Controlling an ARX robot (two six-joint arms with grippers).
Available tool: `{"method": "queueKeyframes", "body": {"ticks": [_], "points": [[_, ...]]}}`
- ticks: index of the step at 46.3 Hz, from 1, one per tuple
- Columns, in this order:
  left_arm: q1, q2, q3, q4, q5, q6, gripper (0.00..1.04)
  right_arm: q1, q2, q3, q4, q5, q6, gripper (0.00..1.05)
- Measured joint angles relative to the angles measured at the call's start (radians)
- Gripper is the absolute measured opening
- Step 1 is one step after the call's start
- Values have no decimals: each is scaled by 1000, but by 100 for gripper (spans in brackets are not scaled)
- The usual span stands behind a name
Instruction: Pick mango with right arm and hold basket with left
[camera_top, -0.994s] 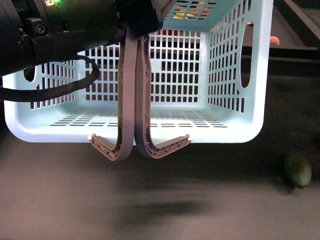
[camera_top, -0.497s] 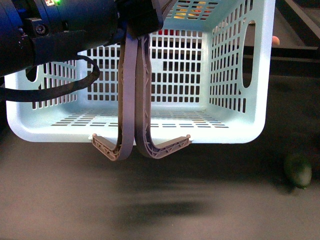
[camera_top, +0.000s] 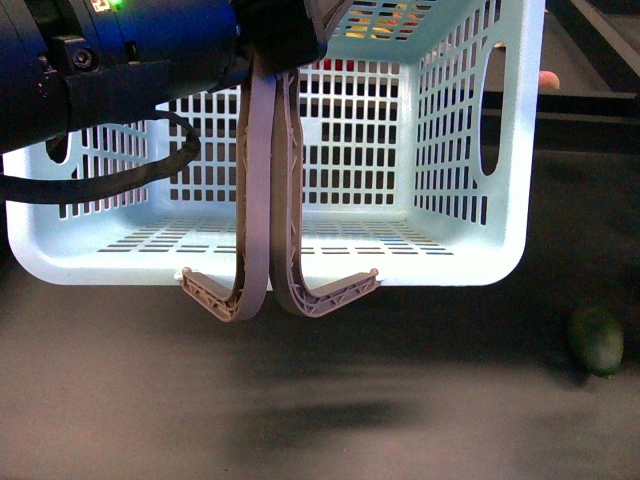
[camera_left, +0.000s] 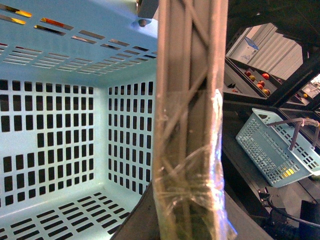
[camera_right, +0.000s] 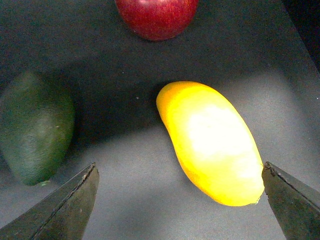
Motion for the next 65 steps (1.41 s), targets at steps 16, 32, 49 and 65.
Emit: {"method": "queueKeyframes", "body": {"ticks": [16,32,49,65], "points": [[0,0,0,0,0,0,9,-31,156,181,-95,18,-19,97],[0,0,0,0,0,0,9,-49,215,270,-161,32,-40,97],[0,0,0,0,0,0,9,-53,232,325,-193,46,-44,97],[0,0,0,0,0,0,9,-53,264,343,-192,62,-45,96]]}}
